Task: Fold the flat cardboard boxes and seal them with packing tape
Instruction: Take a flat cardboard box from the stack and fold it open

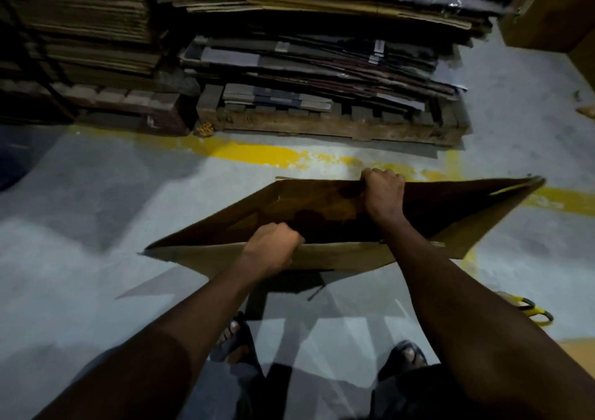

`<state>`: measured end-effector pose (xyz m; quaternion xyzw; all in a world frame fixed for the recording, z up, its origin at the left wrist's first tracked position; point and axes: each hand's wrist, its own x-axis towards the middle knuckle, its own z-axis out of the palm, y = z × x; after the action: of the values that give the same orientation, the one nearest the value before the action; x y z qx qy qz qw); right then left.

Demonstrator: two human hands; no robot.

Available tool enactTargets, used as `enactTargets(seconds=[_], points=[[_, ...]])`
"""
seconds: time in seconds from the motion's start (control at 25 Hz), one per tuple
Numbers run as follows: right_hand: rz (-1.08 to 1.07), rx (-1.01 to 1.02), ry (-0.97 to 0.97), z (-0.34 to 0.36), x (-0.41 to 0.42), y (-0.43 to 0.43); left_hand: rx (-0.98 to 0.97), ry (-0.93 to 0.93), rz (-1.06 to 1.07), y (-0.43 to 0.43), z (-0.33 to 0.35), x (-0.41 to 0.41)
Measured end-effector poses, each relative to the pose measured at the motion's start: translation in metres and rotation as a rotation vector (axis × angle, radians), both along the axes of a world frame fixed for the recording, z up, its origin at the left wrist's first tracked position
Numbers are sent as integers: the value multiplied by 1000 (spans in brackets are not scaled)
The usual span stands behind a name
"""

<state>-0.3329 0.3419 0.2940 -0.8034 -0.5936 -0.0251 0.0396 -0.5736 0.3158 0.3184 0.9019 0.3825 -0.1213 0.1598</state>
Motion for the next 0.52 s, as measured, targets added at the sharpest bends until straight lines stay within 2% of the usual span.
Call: enactTargets(seconds=[0.24,0.4,0.52], points=[[111,73,-16,7,-42,54,-26,44,-70,-5,-5,-1],[40,-25,-51,-2,-37,62,-25,-38,-86,1,1,-13],[-81,-17,-77,-12,-14,45,-54,56,-17,22,8,-42]])
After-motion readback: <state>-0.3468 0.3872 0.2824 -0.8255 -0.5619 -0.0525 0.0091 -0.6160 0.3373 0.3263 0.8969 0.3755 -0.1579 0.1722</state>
